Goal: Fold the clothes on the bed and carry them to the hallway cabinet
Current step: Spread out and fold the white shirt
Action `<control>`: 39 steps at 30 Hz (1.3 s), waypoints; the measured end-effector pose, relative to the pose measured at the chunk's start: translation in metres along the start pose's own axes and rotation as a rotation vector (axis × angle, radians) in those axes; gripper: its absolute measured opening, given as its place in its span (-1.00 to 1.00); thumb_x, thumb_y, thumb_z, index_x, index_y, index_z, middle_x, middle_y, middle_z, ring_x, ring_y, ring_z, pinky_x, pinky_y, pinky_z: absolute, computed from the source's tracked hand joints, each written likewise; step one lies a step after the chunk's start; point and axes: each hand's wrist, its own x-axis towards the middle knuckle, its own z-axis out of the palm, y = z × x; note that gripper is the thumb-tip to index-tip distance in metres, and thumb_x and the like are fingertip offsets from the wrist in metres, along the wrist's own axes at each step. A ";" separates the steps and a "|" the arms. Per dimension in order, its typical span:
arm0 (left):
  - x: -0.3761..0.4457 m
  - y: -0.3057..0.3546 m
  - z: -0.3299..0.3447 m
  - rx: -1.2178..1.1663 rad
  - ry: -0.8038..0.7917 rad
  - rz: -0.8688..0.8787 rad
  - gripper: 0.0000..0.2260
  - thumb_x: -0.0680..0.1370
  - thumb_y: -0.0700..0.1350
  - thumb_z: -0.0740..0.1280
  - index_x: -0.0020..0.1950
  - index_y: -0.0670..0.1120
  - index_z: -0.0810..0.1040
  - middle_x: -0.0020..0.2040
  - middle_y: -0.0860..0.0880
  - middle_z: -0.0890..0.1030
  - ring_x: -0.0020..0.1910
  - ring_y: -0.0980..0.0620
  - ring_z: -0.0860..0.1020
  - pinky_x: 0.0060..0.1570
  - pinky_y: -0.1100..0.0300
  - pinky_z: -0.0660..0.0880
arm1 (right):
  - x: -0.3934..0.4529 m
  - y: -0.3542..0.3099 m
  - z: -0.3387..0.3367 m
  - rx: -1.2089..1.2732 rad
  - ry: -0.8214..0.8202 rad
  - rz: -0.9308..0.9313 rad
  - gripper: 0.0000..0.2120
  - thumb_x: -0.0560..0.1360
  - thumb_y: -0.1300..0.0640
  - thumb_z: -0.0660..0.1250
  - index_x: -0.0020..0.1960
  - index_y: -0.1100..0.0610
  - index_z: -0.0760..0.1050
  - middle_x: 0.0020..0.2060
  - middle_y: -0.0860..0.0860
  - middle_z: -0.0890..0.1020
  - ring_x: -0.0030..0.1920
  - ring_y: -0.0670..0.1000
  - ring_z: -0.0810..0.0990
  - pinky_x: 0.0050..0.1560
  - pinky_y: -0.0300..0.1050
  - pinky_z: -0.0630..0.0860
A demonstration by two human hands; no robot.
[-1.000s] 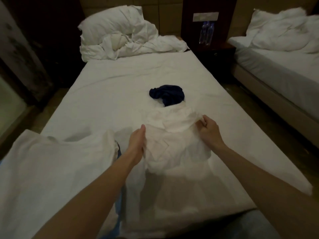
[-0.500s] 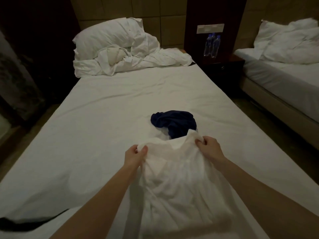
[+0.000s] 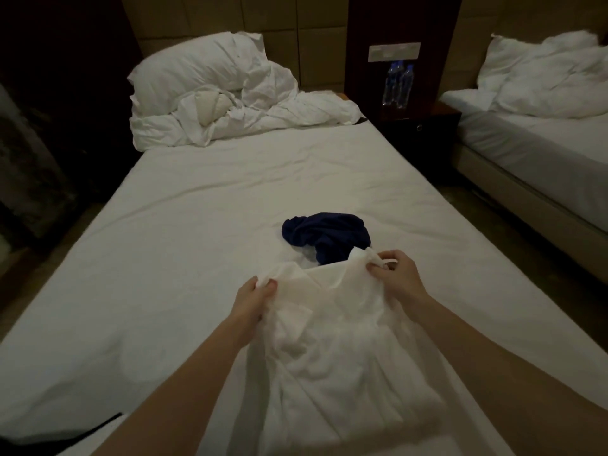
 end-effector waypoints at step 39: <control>-0.490 0.064 -0.170 -0.422 0.079 0.540 -0.69 0.49 -0.15 0.47 0.20 -0.21 0.62 0.11 -0.18 0.68 0.10 -0.13 0.65 0.09 -0.03 0.60 | -0.418 -0.167 -0.104 0.601 -0.371 -0.285 -0.84 0.42 0.23 0.45 -0.02 0.24 0.61 -0.13 0.14 0.67 -0.09 0.11 0.63 -0.02 0.01 0.56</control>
